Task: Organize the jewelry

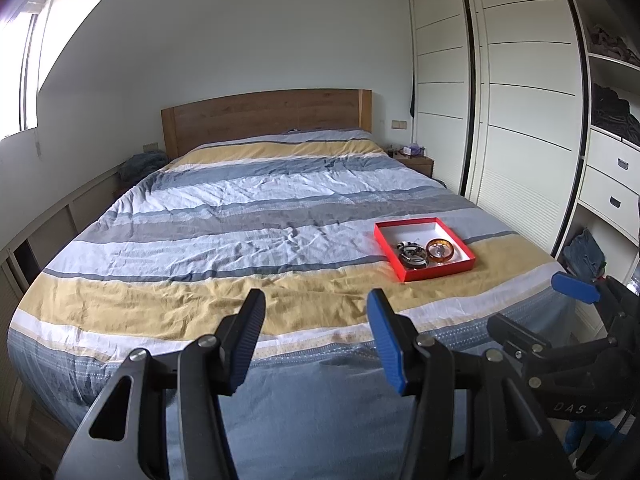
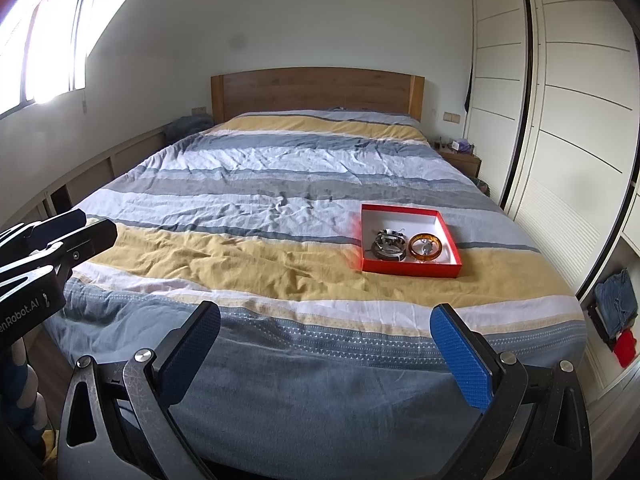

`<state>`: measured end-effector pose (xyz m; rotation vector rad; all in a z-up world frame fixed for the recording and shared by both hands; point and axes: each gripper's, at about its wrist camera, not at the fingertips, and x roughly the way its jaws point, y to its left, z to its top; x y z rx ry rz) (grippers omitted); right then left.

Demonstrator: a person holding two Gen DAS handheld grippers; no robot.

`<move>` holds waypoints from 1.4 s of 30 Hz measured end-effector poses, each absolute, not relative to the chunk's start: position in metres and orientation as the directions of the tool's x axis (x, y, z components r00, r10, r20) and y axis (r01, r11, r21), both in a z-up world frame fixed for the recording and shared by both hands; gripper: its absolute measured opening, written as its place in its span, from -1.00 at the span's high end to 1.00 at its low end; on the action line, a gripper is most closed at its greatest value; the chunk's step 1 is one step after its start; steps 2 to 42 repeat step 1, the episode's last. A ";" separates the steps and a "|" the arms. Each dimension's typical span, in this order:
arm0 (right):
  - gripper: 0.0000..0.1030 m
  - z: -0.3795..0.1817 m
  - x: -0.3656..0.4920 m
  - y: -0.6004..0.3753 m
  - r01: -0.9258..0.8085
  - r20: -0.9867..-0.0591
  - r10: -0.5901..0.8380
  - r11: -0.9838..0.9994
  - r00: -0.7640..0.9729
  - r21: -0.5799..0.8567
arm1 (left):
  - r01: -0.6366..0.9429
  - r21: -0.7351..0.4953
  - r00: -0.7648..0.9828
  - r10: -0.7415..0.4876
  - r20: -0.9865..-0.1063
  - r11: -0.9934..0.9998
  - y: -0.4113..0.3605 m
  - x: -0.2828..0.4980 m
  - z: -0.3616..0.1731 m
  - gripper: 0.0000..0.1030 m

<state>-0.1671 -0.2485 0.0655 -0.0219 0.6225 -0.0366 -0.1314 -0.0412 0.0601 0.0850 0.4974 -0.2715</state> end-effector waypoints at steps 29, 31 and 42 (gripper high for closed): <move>-1.00 0.065 -0.167 -0.249 0.027 -0.584 -0.040 0.999 0.811 -0.032 | 0.278 0.014 0.842 -0.237 -0.484 0.961 -0.041 -0.130 0.060 0.01; -1.00 0.065 -0.167 -0.249 0.027 -0.584 -0.040 0.999 0.811 -0.032 | 0.278 0.014 0.842 -0.237 -0.484 0.961 -0.041 -0.130 0.060 0.01; -1.00 0.065 -0.167 -0.249 0.027 -0.584 -0.040 0.999 0.811 -0.032 | 0.278 0.014 0.842 -0.237 -0.484 0.961 -0.041 -0.130 0.060 0.01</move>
